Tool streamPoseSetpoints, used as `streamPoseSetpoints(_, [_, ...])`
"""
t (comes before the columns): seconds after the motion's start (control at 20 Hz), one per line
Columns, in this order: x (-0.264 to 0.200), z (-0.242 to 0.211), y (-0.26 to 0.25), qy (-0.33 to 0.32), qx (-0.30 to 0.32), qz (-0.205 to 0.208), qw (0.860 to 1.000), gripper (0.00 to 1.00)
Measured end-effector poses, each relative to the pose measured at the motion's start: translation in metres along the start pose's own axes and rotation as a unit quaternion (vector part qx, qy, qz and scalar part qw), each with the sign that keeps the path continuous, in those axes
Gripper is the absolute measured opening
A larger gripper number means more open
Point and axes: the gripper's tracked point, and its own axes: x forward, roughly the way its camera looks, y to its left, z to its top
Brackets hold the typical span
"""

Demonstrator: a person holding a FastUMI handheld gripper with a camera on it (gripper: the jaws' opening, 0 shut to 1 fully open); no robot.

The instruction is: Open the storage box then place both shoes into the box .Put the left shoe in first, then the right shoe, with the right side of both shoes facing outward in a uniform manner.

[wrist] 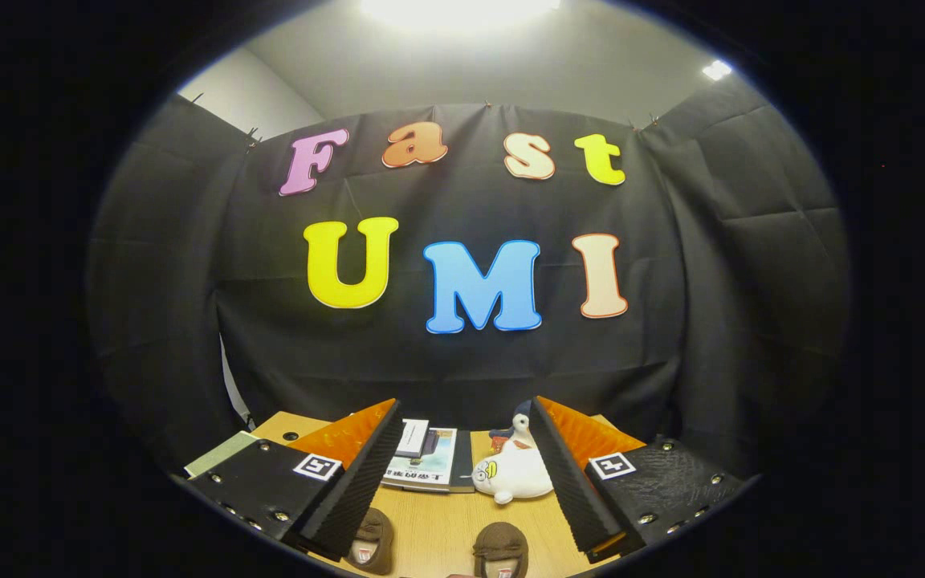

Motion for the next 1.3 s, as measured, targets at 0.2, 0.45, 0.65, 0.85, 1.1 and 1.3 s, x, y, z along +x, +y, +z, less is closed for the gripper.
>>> streamPoseSetpoints(0.2, [0.014,-0.019,0.019,0.025,0.025,0.050,0.998,0.96])
streamPoseSetpoints(0.45, [0.029,-0.051,0.061,0.083,0.086,0.139,0.983,0.97])
streamPoseSetpoints(0.65, [0.035,-0.089,0.098,0.140,0.110,0.197,0.964,0.97])
streamPoseSetpoints(0.85, [0.030,-0.135,0.146,0.213,0.141,0.267,0.929,0.99])
streamPoseSetpoints(1.1, [0.023,-0.183,0.196,0.281,0.169,0.332,0.884,0.99])
streamPoseSetpoints(1.3, [0.026,-0.222,0.224,0.341,0.204,0.356,0.846,0.99])
